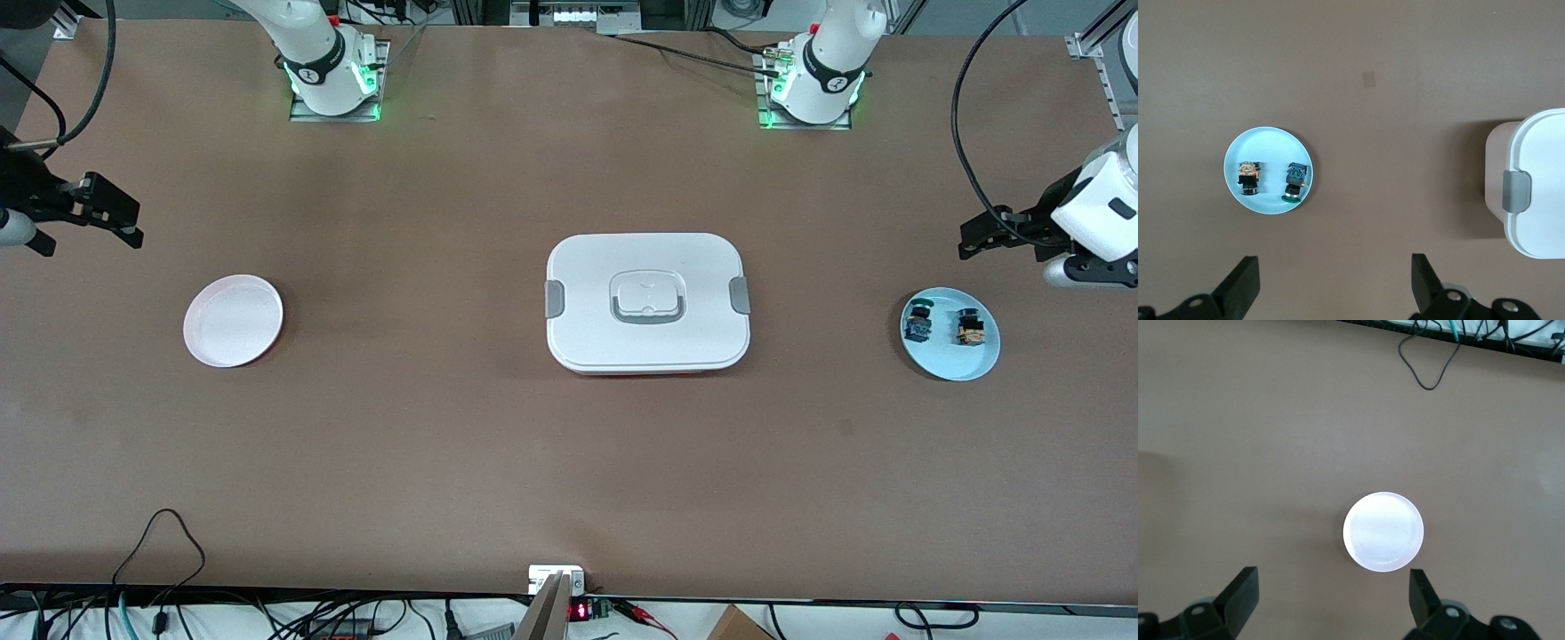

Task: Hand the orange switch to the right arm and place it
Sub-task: 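Move the left gripper toward the light-blue plate with switches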

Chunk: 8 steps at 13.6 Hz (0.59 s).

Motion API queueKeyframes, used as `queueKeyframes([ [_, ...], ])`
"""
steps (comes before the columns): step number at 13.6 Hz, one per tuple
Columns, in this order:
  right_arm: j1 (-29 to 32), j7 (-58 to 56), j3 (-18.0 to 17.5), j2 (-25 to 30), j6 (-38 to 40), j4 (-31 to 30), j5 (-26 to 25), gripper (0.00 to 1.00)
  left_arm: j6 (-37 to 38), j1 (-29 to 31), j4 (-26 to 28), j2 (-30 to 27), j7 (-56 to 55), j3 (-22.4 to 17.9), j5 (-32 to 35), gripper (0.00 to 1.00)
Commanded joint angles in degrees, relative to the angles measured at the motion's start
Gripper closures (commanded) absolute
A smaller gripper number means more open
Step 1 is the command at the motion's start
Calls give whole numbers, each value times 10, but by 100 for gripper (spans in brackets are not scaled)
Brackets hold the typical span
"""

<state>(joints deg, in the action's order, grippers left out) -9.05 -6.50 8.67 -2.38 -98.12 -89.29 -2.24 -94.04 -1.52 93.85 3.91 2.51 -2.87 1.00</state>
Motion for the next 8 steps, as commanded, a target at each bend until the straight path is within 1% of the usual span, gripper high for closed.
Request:
queueKeyframes([
  [1,12,25,-1,7,-3,-1,6,0,18,2,-24,11,-4,2,0,0],
  [3,0,24,-7,8,6,-1,2,0,18,3,-24,11,-3,2,0,0],
  [5,-25,35,-10,12,16,-3,-2,0,19,3,-24,11,-6,2,0,0],
  [8,-25,48,-10,10,16,-4,-4,0,72,-4,-24,26,-8,4,1,0],
])
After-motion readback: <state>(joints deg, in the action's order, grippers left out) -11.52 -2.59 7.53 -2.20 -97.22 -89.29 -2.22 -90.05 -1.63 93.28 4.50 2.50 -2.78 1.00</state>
